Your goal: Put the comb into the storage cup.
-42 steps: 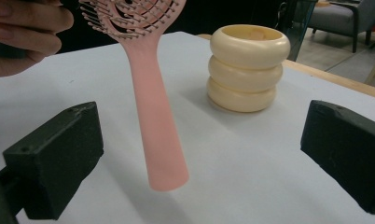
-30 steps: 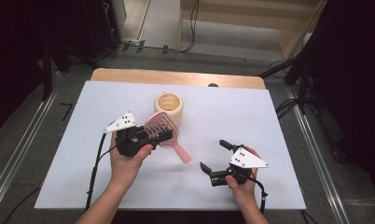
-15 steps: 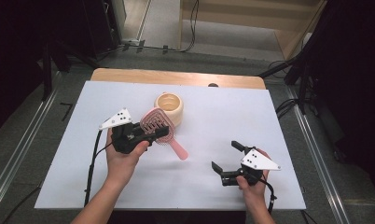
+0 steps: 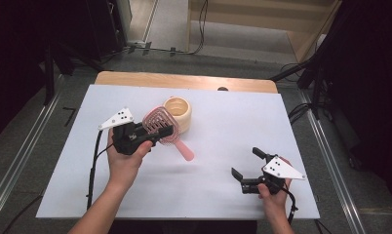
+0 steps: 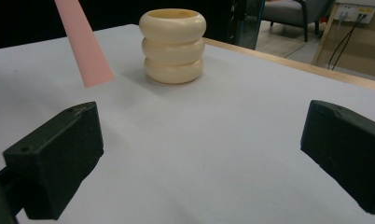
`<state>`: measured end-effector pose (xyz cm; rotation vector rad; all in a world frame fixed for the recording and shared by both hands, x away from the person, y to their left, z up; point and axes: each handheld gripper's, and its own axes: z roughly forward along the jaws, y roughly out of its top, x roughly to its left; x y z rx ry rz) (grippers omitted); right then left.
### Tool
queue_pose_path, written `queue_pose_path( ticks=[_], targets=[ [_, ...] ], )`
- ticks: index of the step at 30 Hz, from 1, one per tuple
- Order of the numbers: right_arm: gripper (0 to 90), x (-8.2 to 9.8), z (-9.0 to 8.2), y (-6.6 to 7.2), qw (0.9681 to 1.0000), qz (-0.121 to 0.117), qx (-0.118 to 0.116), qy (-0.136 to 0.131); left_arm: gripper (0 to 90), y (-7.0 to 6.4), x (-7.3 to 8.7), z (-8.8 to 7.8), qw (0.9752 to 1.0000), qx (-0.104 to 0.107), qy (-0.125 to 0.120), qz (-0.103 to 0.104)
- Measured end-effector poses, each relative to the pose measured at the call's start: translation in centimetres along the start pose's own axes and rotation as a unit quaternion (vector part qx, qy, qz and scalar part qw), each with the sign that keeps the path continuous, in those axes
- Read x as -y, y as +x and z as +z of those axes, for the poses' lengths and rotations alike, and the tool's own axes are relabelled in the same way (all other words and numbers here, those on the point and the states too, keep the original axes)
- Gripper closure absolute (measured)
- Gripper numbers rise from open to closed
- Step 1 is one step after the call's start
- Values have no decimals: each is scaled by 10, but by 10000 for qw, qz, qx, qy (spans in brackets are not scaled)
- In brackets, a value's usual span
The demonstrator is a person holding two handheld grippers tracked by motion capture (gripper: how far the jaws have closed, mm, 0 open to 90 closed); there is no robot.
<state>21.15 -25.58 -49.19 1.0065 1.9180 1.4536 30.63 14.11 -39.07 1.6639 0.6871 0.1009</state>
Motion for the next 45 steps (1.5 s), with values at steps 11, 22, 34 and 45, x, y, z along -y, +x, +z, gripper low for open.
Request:
queue_pose_path(
  ticks=[11,22,34,45],
  targets=[
    [0,11,-16,-13,9999,4,114,51,643,4,-10,-2,9999,-62,-89,-1],
    [0,21,-32,-28,9995,120,274,66,643,8,-22,-4,9998,-131,-156,63],
    [0,25,-34,-35,9993,227,307,59,643,15,-33,-3,9995,-200,-236,44],
    [0,27,-33,-34,9993,221,291,101,643,22,-43,-5,9990,-312,-306,87]
  ],
)
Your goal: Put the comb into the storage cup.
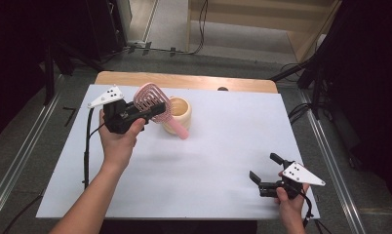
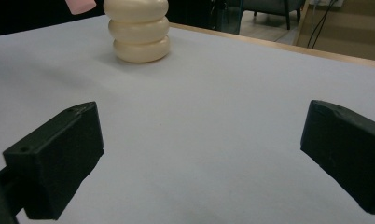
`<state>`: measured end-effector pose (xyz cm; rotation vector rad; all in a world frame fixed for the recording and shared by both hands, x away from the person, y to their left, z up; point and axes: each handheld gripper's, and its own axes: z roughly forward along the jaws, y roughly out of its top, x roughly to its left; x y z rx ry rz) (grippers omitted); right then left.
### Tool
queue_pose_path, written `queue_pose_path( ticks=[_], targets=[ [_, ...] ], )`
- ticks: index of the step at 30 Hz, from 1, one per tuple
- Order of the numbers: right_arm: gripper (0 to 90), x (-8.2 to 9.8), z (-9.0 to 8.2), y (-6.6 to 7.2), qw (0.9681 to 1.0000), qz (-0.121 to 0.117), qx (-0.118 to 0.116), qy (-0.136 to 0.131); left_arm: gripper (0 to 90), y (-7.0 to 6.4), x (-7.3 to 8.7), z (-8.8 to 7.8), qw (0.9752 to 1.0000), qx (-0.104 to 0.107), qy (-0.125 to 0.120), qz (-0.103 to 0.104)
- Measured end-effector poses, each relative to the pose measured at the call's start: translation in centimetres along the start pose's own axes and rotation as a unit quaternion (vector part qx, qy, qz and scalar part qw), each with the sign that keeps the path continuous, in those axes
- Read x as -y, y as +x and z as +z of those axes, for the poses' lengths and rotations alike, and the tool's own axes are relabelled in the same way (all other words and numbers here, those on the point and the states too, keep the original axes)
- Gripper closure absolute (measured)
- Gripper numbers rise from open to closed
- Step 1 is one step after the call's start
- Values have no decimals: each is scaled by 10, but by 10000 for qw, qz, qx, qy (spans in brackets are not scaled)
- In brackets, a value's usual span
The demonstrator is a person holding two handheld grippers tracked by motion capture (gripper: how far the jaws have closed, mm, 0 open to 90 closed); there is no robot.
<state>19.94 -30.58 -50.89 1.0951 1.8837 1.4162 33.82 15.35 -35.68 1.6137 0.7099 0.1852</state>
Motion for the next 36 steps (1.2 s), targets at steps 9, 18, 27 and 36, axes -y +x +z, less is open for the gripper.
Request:
queue_pose_path(
  ticks=[9,18,27,36],
  targets=[
    [0,1,1,0,10000,1,12,16,643,5,-7,0,10000,-73,-67,-1],
    [0,1,1,0,10000,4,-3,47,643,10,-15,2,9999,-94,-106,11],
    [0,1,2,0,10000,1,-10,60,643,14,-22,3,9997,-145,-167,43],
    [0,1,2,0,10000,4,-10,64,643,23,-24,1,9992,-235,-315,-94]
  ],
)
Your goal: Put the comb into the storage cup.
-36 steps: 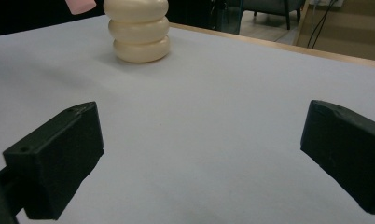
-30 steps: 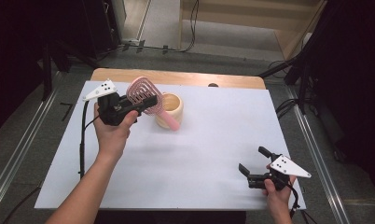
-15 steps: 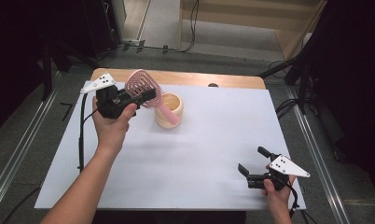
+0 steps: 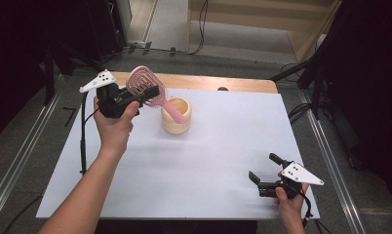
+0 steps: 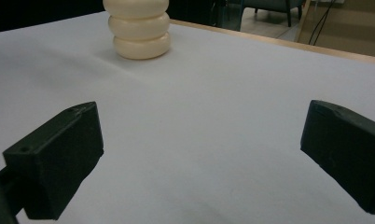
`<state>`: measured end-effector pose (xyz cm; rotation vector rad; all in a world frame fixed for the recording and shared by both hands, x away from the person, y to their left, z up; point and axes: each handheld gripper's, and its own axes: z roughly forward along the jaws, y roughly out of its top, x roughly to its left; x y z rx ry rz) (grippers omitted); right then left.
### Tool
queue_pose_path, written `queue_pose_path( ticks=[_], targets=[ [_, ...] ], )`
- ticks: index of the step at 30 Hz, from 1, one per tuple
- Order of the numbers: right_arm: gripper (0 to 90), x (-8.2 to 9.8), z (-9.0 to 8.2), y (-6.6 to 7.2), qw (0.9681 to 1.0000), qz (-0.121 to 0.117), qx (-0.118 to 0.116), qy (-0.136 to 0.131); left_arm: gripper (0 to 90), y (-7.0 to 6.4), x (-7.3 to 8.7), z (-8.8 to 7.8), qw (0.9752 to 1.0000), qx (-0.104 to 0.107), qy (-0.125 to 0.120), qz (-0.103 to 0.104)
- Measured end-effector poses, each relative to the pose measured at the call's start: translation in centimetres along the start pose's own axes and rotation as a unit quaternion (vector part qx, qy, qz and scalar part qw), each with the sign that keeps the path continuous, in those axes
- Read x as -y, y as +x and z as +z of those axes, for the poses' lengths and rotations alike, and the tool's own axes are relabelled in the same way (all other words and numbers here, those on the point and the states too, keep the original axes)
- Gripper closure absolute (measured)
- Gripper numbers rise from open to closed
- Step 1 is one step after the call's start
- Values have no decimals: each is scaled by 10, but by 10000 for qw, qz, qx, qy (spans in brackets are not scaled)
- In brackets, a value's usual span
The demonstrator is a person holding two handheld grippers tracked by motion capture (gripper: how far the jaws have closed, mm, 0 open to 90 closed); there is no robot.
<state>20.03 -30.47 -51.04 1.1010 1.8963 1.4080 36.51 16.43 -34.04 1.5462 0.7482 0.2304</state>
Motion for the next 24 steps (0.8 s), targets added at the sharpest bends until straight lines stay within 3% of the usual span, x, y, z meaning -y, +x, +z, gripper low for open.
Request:
queue_pose_path(
  ticks=[24],
  targets=[
    [0,0,0,0,10000,-3,-28,-20,642,18,-2,9,9992,-254,-290,-78]
  ],
)
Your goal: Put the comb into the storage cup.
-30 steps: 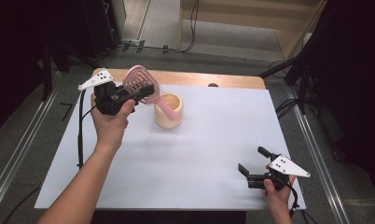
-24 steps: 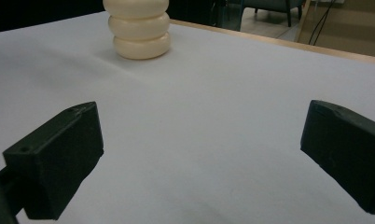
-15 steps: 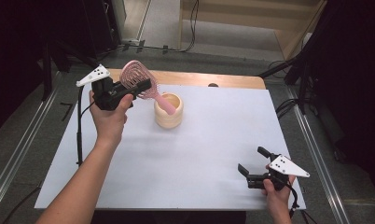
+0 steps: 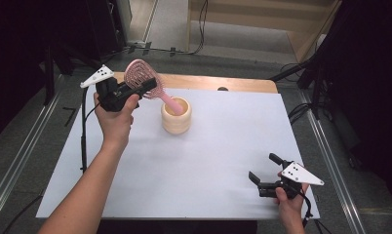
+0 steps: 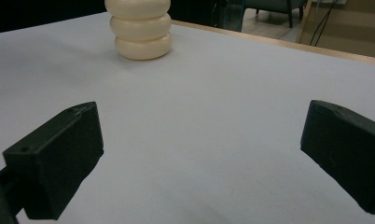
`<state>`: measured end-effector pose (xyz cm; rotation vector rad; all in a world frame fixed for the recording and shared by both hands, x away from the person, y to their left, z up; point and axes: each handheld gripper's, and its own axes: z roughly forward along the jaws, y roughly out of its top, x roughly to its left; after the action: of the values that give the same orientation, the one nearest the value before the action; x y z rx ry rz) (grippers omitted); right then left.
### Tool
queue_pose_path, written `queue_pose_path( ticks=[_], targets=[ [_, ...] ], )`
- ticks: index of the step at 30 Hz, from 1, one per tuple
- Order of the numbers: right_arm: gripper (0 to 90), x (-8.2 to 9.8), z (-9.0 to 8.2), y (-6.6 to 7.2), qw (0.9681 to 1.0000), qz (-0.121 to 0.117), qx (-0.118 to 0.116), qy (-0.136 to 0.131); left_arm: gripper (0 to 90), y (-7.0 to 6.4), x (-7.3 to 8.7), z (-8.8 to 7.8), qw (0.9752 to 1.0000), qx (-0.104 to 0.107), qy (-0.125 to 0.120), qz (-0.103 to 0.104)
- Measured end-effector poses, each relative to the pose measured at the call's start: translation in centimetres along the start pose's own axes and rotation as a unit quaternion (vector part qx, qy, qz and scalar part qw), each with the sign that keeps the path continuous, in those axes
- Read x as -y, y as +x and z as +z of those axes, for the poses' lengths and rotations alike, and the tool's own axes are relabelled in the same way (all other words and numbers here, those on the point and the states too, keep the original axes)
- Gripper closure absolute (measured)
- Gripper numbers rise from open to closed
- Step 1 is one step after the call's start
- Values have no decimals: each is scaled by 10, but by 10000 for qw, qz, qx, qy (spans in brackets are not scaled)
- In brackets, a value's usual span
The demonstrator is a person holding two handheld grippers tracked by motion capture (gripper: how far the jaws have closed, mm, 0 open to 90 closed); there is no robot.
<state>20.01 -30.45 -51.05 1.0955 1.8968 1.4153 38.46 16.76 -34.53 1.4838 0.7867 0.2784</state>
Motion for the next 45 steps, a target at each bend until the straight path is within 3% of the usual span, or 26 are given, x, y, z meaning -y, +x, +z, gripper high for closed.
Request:
queue_pose_path(
  ticks=[16,45],
  targets=[
    [0,0,0,0,10000,-10,8,-9,642,5,3,7,9994,-291,-64,152],
    [0,0,0,0,10000,-18,-13,-10,642,11,16,22,9987,-457,100,189]
  ],
)
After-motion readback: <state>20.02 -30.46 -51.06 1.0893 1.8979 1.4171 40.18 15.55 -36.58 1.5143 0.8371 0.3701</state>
